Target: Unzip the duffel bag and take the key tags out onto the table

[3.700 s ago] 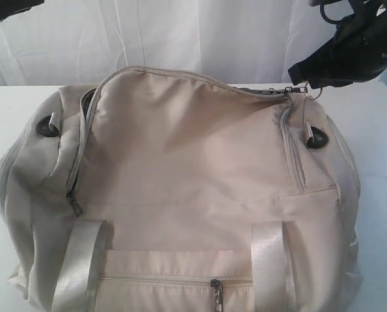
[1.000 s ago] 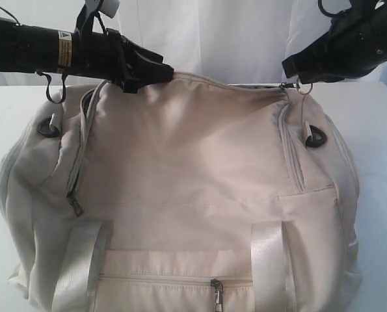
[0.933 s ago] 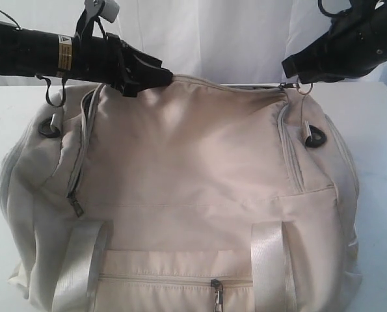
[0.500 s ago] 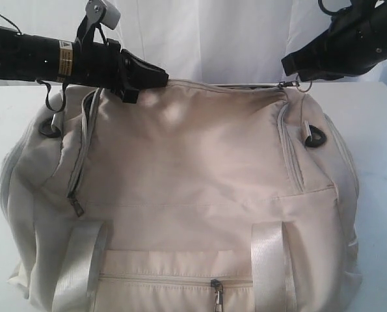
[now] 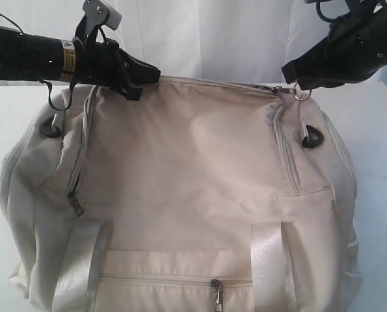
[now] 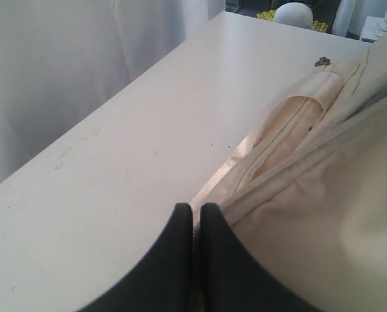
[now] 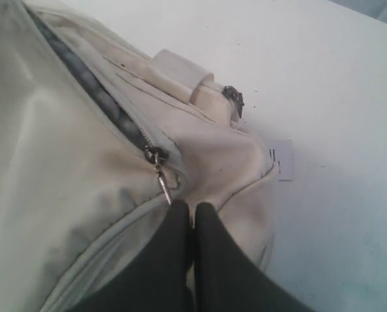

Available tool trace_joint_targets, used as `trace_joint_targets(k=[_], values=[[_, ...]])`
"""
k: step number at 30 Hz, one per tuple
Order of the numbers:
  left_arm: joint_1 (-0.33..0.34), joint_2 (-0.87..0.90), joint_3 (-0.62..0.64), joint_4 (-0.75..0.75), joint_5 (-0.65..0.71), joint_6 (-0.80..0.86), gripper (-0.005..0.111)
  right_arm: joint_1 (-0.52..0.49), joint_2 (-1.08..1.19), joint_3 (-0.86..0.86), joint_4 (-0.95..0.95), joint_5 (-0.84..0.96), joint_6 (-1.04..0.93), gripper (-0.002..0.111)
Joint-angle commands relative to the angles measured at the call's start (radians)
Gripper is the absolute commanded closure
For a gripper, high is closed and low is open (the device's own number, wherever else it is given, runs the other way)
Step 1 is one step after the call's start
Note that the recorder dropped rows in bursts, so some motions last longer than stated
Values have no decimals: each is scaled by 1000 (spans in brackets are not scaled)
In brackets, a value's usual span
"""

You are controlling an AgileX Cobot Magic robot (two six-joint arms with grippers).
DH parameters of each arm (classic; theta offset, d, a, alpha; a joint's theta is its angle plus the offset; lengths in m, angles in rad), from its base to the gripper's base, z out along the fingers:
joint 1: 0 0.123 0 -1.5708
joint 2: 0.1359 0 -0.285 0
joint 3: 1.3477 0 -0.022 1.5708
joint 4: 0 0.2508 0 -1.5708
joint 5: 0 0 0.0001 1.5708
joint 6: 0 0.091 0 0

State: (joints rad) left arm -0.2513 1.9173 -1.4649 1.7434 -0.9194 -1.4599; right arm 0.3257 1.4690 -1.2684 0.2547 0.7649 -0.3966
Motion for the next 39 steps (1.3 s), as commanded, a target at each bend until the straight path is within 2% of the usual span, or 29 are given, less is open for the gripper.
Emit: trace_joint_targets(k=[1,11,17,24,30,39], values=[[7,-8,4,1,108,-1,107,-7,-13,2,-81,82,1,108],[7,-8,4,-25,186,-5,107,-7,-41,2,-207,139,45,108],[7,-8,4,-59,187,-5,107,-7,-41,2,-227,176,62,108],[9,-10,4,-98,237,-5,107,-7,-41,2,-417,215,195,108],[9,-10,2,-152,288,-5,107,-7,-41,2,-430,235,195,108],[9,-21,-1,-221,331,0,107,-7,-41,2,-386,390,195,108]])
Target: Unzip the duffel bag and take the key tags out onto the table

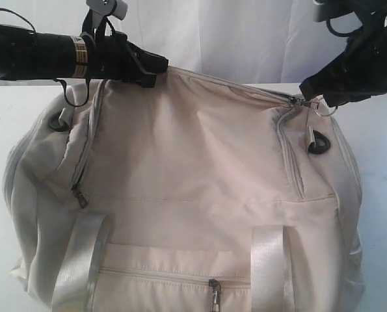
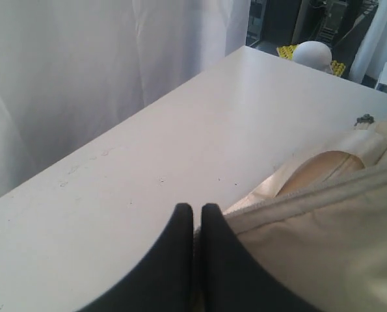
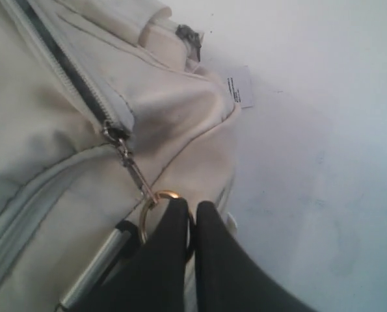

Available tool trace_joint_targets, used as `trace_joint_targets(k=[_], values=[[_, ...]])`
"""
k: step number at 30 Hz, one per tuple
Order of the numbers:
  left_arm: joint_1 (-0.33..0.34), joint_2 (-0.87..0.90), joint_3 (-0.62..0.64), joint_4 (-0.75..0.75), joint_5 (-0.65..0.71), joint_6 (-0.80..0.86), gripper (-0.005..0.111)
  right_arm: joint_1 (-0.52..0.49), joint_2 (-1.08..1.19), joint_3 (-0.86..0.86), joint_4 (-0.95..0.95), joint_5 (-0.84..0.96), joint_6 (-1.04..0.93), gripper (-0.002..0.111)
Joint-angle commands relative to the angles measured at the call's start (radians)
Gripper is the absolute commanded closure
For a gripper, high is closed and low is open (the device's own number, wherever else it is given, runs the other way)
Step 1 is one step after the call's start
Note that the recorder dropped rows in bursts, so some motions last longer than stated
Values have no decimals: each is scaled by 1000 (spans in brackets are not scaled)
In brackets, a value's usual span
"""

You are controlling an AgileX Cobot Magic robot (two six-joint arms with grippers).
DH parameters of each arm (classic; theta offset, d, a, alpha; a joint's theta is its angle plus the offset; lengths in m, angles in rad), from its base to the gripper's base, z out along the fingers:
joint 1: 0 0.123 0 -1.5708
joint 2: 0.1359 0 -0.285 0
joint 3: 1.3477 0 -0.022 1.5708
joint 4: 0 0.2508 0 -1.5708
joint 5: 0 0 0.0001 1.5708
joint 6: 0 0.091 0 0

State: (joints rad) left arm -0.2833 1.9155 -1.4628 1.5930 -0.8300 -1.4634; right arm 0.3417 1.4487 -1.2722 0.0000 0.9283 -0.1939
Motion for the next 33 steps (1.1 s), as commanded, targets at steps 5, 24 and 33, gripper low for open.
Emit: trace_joint_targets(k=[5,24,33], values=[[41,-19,-3,-75,262,3,107,-23,-21,6,-58,293,-17,108],[41,-19,-5,-141,282,30,107,-23,-79,163,235,293,-143,108],[41,-19,-5,-151,284,30,107,-23,-281,261,321,293,-145,108]])
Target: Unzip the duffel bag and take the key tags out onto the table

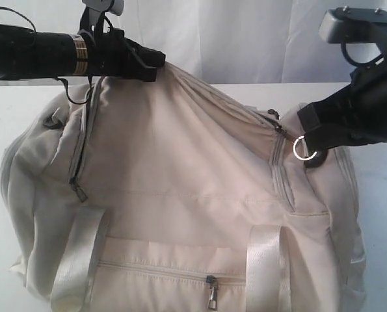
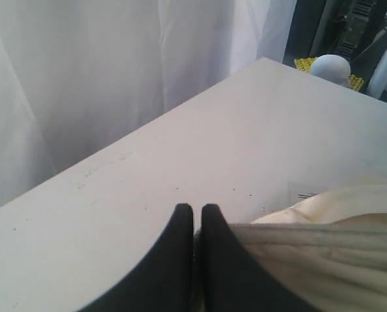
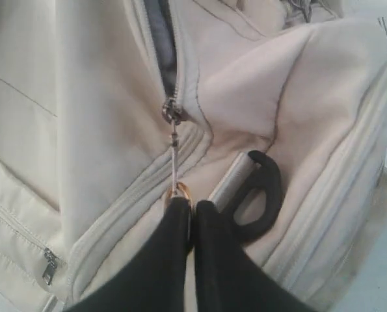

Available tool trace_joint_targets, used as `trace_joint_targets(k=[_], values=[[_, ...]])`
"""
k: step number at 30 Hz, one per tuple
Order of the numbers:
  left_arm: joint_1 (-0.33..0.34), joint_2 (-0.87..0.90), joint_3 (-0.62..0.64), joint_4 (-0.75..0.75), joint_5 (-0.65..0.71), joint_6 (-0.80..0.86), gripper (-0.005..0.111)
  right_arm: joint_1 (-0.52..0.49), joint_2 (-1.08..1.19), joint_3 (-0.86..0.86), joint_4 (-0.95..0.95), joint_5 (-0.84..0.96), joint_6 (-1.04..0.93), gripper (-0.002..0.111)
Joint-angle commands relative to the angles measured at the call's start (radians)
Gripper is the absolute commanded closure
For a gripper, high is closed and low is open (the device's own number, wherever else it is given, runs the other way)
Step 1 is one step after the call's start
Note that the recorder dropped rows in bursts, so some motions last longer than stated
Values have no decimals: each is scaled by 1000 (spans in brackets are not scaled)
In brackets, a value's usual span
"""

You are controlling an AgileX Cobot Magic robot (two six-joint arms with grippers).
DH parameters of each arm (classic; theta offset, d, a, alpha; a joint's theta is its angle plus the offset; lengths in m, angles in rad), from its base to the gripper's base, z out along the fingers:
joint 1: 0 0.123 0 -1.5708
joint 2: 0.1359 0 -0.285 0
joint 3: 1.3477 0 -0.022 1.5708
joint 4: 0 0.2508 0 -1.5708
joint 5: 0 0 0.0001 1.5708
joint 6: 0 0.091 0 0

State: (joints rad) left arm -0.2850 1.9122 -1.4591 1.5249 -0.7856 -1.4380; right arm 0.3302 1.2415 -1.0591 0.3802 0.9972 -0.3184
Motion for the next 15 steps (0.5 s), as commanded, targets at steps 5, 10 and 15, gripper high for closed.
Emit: trace_joint_targets(k=[5,10,15], values=[[43,-16,-9,-102,240,4,107,-12,-105,86,-57,224,-26,108],[43,-16,-9,-104,186,23,107,-12,-105,86,-59,207,-36,108],[43,-16,-9,-104,70,52,107,-12,-103,86,-56,122,-45,108]])
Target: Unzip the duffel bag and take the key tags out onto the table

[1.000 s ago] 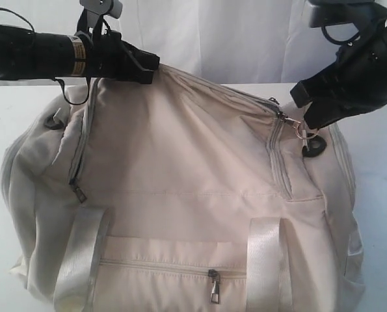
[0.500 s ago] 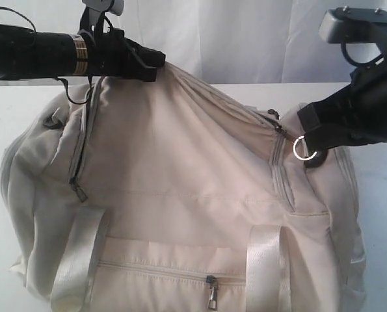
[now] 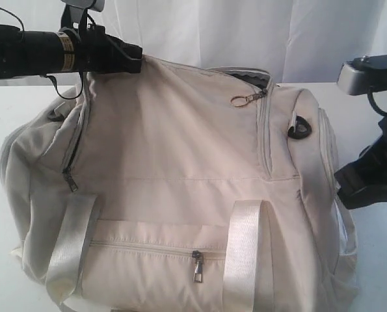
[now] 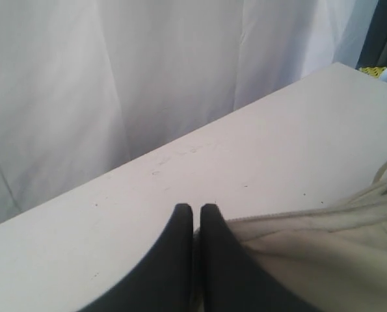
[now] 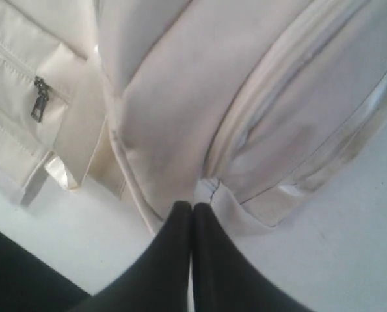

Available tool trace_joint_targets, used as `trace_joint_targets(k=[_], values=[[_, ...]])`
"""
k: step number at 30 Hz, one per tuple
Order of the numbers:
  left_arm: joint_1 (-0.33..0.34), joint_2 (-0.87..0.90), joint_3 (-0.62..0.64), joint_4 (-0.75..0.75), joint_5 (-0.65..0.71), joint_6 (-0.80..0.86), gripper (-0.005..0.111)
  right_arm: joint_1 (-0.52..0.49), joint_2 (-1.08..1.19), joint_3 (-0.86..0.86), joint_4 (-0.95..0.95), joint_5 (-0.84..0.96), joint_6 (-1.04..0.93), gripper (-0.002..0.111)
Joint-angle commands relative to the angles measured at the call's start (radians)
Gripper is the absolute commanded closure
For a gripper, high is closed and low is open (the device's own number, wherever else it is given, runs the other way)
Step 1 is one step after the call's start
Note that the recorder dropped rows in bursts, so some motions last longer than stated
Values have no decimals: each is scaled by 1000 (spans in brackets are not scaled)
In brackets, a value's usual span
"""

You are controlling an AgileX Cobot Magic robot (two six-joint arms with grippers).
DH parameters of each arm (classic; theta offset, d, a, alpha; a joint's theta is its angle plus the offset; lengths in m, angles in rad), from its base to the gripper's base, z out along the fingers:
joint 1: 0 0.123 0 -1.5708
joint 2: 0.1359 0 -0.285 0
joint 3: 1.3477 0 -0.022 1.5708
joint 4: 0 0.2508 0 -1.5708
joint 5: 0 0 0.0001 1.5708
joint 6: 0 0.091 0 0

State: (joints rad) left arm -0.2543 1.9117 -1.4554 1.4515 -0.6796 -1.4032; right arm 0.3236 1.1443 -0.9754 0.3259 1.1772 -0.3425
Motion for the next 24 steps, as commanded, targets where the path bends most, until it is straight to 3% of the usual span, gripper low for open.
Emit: trace_joint_targets(k=[1,6,13,19,24], values=[[12,-16,-12,-31,-51,18,107,-5,-6,2,-2,-82,-31,108],[12,-16,-12,-31,-118,18,107,-5,-6,-2,57,-299,-210,100],[12,-16,-12,6,-119,18,107,-5,5,-2,156,-538,-527,41],[12,-16,-12,11,-143,18,107,28,77,-2,258,-659,-871,41],[12,-16,-12,11,-163,18,107,105,176,-2,265,-777,-993,42]])
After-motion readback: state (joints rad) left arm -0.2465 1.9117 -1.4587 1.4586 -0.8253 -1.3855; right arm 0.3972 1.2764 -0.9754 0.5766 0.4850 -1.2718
